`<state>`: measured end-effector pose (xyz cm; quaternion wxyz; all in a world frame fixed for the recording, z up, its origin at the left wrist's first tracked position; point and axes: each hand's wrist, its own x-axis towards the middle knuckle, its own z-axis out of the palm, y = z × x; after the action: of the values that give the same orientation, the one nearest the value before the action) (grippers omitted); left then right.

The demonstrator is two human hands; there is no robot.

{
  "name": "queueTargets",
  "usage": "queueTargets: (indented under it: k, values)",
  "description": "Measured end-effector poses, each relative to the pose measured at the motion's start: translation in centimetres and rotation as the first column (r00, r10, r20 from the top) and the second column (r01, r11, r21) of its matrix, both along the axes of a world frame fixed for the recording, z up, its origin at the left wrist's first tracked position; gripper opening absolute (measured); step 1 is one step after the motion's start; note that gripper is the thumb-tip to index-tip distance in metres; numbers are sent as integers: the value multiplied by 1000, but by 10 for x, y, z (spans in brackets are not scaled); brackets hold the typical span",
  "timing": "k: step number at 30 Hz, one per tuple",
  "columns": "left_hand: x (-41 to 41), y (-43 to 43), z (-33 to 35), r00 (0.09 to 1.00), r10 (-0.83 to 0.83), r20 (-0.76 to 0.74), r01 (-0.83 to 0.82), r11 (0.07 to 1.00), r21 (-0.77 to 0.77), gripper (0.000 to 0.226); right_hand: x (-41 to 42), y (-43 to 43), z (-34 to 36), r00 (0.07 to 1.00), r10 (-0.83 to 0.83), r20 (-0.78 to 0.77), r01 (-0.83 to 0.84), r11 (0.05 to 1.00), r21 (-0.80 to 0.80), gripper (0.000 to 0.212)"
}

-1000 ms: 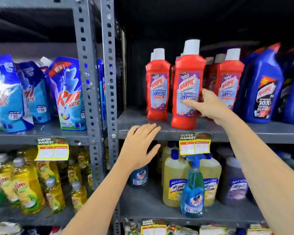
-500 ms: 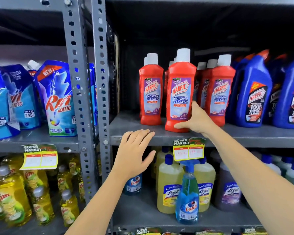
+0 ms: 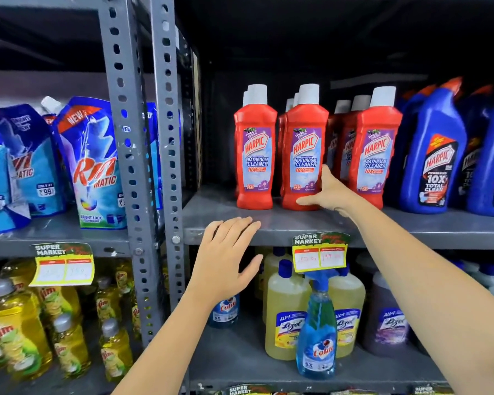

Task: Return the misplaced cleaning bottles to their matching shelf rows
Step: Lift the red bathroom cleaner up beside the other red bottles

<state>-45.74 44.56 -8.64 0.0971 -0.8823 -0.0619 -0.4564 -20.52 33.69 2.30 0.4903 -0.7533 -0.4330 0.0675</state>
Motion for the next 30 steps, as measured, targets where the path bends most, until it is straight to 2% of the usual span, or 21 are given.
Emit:
queueTargets:
  k: [4, 21, 23, 25, 26, 27, 29, 30]
  values:
    - [1, 2, 0, 1000, -5, 19, 5, 1000, 11, 53, 5, -2, -9, 992, 108, -60, -105, 992, 63, 88]
    - [0, -1, 0, 1000, 20, -6, -19, 1000, 8, 54, 19, 1, -15, 984, 149, -99, -142, 987, 75, 87]
    - [0, -1, 1, 1000, 14, -3, -14, 1000, 8, 54, 18, -1, -14, 989, 113, -91, -105, 990, 90, 84]
    - [-1, -2, 0, 1000, 4, 13, -4, 1000, 11, 56, 11, -7, -10, 998, 6, -56, 7, 975, 223, 75]
    - [-2, -3, -2, 1000, -1, 28, 1, 1000, 9, 58, 7, -14, -7, 996, -82, -40, 91, 928, 361, 64]
    - [-4, -5, -6, 999, -3, 50, 3, 1000, 2, 60, 1, -24, -4, 982, -186, -22, 169, 830, 532, 48]
    - [-10, -10, -25, 996, -1, 94, 4, 1000, -27, 61, -13, -50, -11, 934, -354, -43, 244, 546, 802, 17]
    - [-15, -13, -40, 995, 3, 101, 2, 999, -48, 61, -21, -63, -21, 922, -381, -62, 244, 452, 858, 12]
